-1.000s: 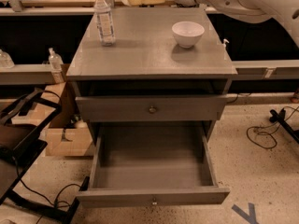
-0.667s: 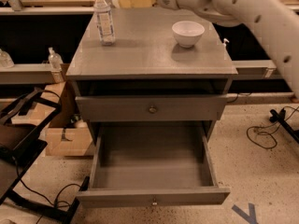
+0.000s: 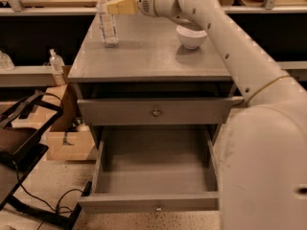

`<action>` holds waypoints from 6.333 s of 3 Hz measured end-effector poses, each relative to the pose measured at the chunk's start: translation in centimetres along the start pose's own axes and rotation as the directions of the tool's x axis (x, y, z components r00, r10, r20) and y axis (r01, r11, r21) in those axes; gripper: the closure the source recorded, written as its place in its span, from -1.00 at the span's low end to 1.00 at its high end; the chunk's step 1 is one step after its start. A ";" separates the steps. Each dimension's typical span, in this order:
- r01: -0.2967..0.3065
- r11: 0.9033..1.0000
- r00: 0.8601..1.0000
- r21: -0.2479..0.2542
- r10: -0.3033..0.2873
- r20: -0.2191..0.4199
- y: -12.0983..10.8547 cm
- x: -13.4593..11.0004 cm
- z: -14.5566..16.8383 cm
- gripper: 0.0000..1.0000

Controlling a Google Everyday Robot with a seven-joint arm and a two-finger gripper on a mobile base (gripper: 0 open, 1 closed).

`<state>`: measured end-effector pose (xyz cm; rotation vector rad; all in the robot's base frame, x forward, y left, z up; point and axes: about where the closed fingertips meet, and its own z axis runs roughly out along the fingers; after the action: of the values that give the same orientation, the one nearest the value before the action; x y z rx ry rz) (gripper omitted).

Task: Place blue plastic bottle into middle drawer

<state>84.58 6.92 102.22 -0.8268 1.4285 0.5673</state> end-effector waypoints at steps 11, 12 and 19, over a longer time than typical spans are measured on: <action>-0.041 0.997 0.994 -0.058 0.046 0.101 2.1 1.2 8.3 1.00; 0.009 0.999 0.988 -0.036 -0.003 0.158 3.6 -3.5 2.4 1.00; -0.066 0.998 0.998 -0.007 0.066 -0.003 16.8 10.3 -15.0 1.00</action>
Offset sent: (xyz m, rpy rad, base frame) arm 0.1145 0.0687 -0.0577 0.1498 0.0733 0.0456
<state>63.08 4.15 90.22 -0.7890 1.4615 0.6220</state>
